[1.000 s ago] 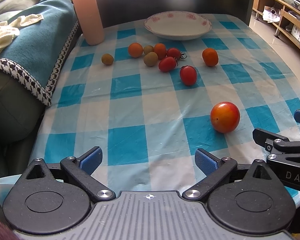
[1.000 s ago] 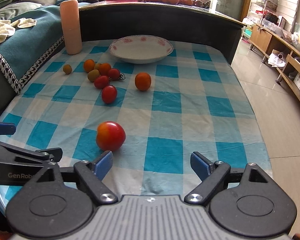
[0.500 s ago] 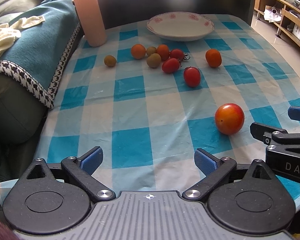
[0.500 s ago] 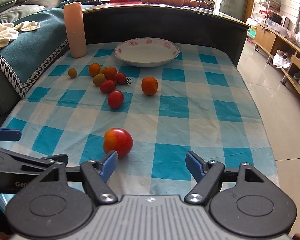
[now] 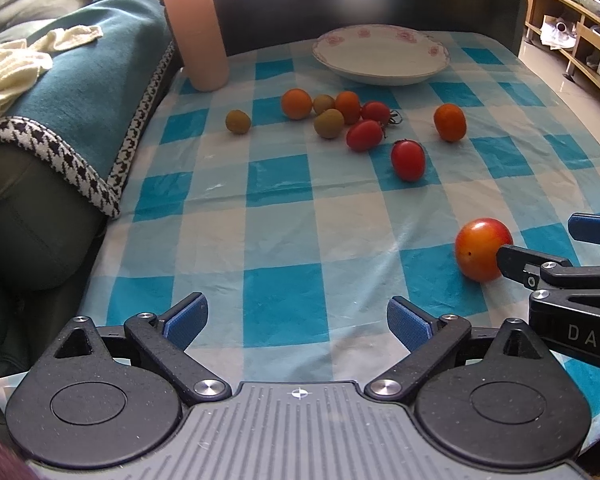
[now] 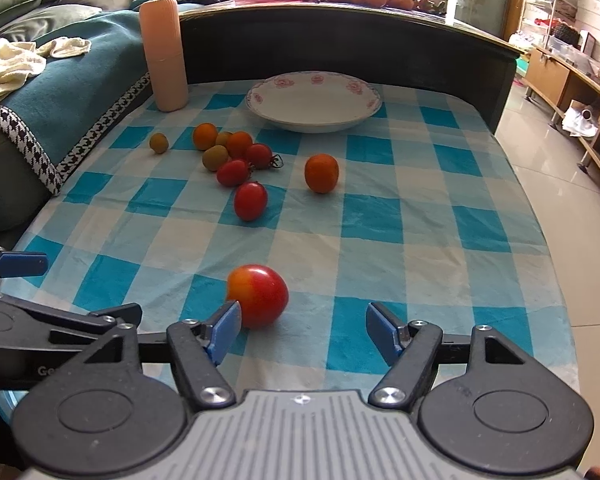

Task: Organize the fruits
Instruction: 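Close the right tool on the large red tomato and lift it, then lower the left tool onto a red cherry tomato while the right tool holds the tomato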

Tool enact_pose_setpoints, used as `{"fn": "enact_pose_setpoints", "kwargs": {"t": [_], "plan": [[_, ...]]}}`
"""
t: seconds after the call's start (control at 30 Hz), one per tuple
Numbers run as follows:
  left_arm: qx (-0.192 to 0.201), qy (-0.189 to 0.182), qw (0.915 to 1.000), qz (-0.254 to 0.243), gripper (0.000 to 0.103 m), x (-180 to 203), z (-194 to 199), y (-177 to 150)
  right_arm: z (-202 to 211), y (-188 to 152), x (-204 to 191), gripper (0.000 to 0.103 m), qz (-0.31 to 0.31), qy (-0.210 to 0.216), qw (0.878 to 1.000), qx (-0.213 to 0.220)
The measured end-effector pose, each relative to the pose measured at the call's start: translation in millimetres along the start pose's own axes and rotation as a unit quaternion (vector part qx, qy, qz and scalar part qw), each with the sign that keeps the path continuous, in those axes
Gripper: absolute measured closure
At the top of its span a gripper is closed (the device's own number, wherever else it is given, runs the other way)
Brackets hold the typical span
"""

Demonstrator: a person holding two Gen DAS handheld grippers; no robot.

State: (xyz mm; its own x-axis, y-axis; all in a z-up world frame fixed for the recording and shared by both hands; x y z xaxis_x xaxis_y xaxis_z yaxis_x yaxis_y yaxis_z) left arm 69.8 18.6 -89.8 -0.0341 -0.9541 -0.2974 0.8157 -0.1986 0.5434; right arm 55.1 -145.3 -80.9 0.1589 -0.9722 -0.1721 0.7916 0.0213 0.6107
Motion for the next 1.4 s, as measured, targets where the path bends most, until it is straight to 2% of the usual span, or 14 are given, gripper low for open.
{"fn": "enact_pose_setpoints", "kwargs": {"t": [0.5,0.7,0.77,0.9,1.1,1.27,1.4], "plan": [[-0.028,0.022,0.9993,0.006,0.005,-12,-19,-3,-27,10,-12,0.023,0.015,0.036,0.999,-0.02],[-0.032,0.012,0.9994,0.004,0.003,-9,-23,-3,-41,7,-17,0.033,0.017,0.052,0.998,-0.04],[-0.027,0.015,0.9995,0.0,0.002,-8,-23,-2,-47,5,-18,0.043,0.024,0.053,0.997,-0.046],[-0.027,-0.011,0.9994,0.016,0.003,-8,-25,-2,-51,4,-19,0.045,0.038,0.047,0.997,-0.045],[-0.033,-0.046,0.9981,0.027,0.013,2,-28,8,-47,4,-13,0.046,0.029,0.051,0.997,-0.047],[-0.013,-0.054,0.9984,0.015,0.015,18,-17,28,-36,10,-4,0.046,0.024,0.041,0.998,-0.036],[0.001,-0.082,0.9966,0.007,0.017,38,-18,52,-18,23,8,0.046,0.017,0.031,0.999,-0.025]]}}
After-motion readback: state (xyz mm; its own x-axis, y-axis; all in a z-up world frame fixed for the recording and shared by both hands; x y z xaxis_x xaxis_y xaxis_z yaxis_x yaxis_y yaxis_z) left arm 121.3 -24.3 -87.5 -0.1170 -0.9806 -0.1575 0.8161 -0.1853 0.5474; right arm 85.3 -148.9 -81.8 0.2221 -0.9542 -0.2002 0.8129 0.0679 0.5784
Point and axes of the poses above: each gripper's, at about its wrist camera, not at the fingertips, and z roughly against the way its jaws point, x to its right, y to its top, the point moved 9 cm from there along -z, roughly the way its jaws point, and after that the axes turned 10 degrees about y, right-handed, at the moved point
